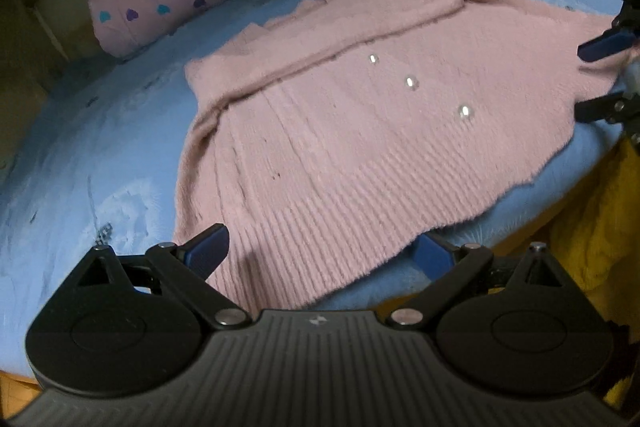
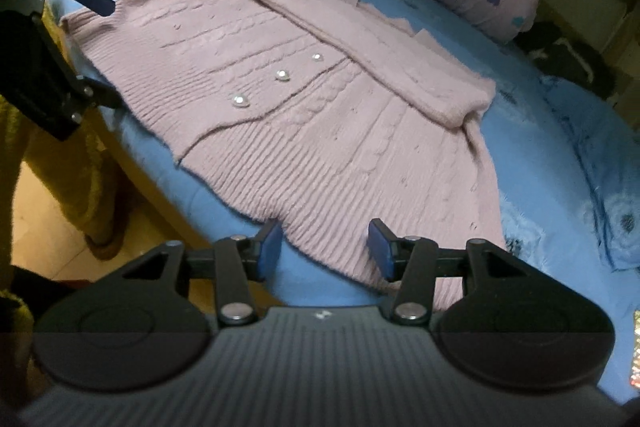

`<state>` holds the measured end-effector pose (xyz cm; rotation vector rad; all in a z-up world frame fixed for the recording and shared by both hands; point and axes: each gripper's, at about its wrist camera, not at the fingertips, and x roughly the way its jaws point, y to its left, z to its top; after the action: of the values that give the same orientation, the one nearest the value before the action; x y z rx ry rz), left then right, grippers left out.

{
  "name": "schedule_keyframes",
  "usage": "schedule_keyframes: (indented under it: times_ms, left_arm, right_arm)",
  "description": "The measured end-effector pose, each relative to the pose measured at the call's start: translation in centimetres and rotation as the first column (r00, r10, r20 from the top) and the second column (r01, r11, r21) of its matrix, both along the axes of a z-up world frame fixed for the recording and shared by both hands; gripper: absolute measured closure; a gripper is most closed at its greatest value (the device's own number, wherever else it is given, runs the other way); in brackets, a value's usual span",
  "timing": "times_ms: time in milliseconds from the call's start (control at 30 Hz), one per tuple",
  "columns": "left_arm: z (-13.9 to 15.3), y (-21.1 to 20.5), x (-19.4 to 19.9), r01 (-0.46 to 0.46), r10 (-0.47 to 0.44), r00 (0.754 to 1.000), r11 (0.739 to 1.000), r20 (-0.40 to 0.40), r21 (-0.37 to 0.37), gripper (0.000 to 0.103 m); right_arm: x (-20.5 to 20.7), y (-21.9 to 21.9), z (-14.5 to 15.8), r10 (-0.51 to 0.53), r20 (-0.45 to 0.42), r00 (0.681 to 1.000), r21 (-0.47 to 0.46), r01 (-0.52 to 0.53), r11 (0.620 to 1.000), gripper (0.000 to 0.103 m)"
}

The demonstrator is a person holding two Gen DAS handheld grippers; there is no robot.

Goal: Fold small clothes

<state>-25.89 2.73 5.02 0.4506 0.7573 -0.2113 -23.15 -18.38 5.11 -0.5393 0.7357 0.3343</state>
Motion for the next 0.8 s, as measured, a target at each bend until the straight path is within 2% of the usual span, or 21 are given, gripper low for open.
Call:
schedule_keyframes:
  times_ms: [133, 367, 533, 633, 700, 767, 800]
  left_arm:
    - [0.1, 0.1, 1.0, -0.026, 0.026, 1.000, 1.000, 0.011, 0.004, 0.004]
    - [-0.9, 0.3, 2.0, -0.032, 0.033, 0.999, 0.999, 0.011, -0.020, 0.003]
    - [-1.5, 0.8, 3.0, -0.087, 0.087, 0.996, 0.992, -0.014, -0.087, 0.003]
    - [-1.5, 0.8, 3.4, -0.102, 0.101, 0.995, 0.990, -0.013, -0.096, 0.003]
    - [-1.5, 0.6, 3.4, -0.091, 0.092, 0.996, 0.992, 0.010, -0.084, 0.009]
    - [-1.3, 0.4, 3.1, -0.079, 0.081, 0.996, 0.993, 0.028, -0.090, 0.031]
    - [-1.2, 0.4, 3.2, -0.077, 0.080, 0.996, 0.992, 0.027, -0.096, 0.039]
  right_arm:
    - [0.5, 0.4, -0.3, -0.022, 0.053, 0.998, -0.033, 0.023, 0.999, 0.052]
    - [1.4, 1.1, -1.3, -0.031, 0.088, 0.996, -0.055, 0.036, 0.998, 0.052]
    - [1.1, 0.4, -1.6, -0.076, 0.119, 0.990, -0.045, 0.082, 0.996, 0.043]
    - [1.5, 0.0, -1.5, -0.125, 0.112, 0.986, -0.010, 0.127, 0.992, 0.042]
    - [2.0, -0.1, -1.6, -0.157, 0.111, 0.981, 0.005, 0.158, 0.987, 0.042]
    - [2.3, -0.1, -1.7, -0.177, 0.115, 0.977, 0.022, 0.176, 0.984, 0.044]
    - [2.4, -0.2, -1.6, -0.185, 0.117, 0.976, 0.034, 0.182, 0.983, 0.048]
